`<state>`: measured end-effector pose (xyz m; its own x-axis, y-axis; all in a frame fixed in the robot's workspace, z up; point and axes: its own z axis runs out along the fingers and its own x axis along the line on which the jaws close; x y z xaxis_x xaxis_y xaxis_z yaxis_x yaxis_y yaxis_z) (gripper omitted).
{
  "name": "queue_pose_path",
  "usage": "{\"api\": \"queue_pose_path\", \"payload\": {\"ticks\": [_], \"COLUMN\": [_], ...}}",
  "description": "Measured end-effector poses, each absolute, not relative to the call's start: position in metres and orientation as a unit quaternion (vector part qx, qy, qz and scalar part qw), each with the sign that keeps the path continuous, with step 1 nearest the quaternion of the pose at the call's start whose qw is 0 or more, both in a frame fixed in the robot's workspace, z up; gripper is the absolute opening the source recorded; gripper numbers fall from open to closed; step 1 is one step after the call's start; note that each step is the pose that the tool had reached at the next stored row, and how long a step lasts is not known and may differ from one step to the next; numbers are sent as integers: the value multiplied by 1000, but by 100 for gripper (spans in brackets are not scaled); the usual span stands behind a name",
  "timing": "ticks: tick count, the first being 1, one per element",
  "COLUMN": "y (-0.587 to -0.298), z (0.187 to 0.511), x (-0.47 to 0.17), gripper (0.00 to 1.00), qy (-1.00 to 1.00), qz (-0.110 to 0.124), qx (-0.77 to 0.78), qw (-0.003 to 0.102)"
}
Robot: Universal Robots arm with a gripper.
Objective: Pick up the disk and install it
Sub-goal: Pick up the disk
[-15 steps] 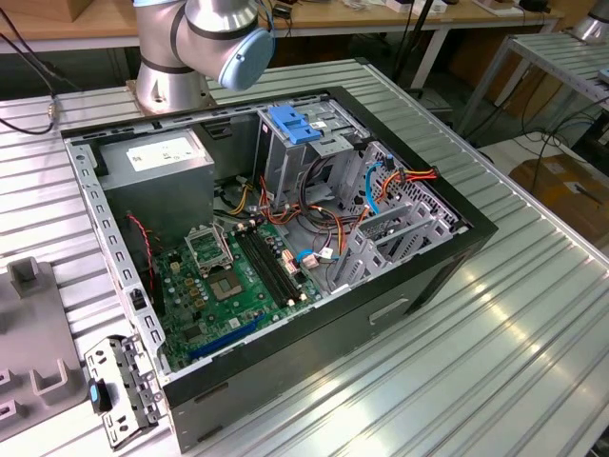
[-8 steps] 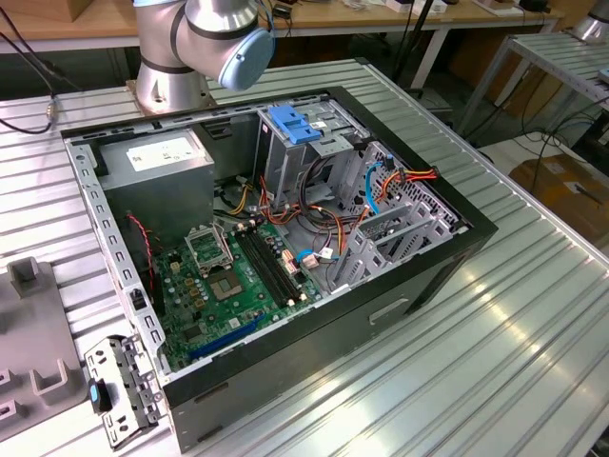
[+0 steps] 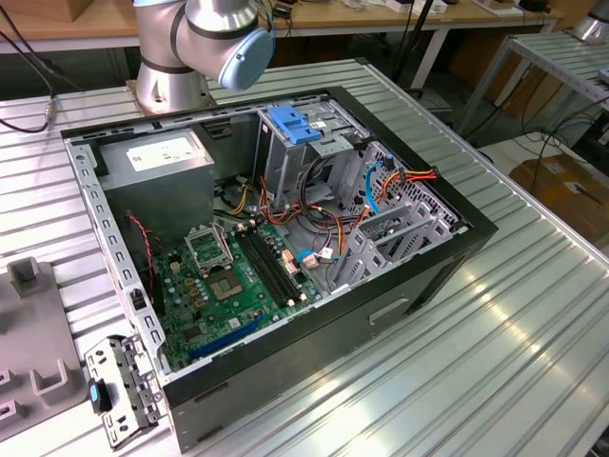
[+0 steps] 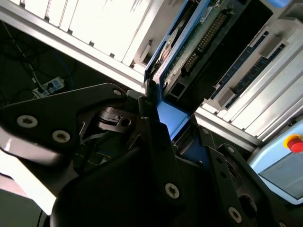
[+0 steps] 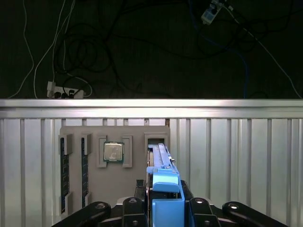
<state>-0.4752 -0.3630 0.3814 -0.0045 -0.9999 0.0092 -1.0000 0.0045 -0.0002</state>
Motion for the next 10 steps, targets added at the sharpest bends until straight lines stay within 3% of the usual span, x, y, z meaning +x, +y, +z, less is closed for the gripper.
{"api": "queue_pose_path", "payload": {"ticks": [10], "y": [-363], "z": [389], "x": [-475], "gripper": [37], "qy": [-709], "qz": [3], "qx": [706], "qw": [3]}}
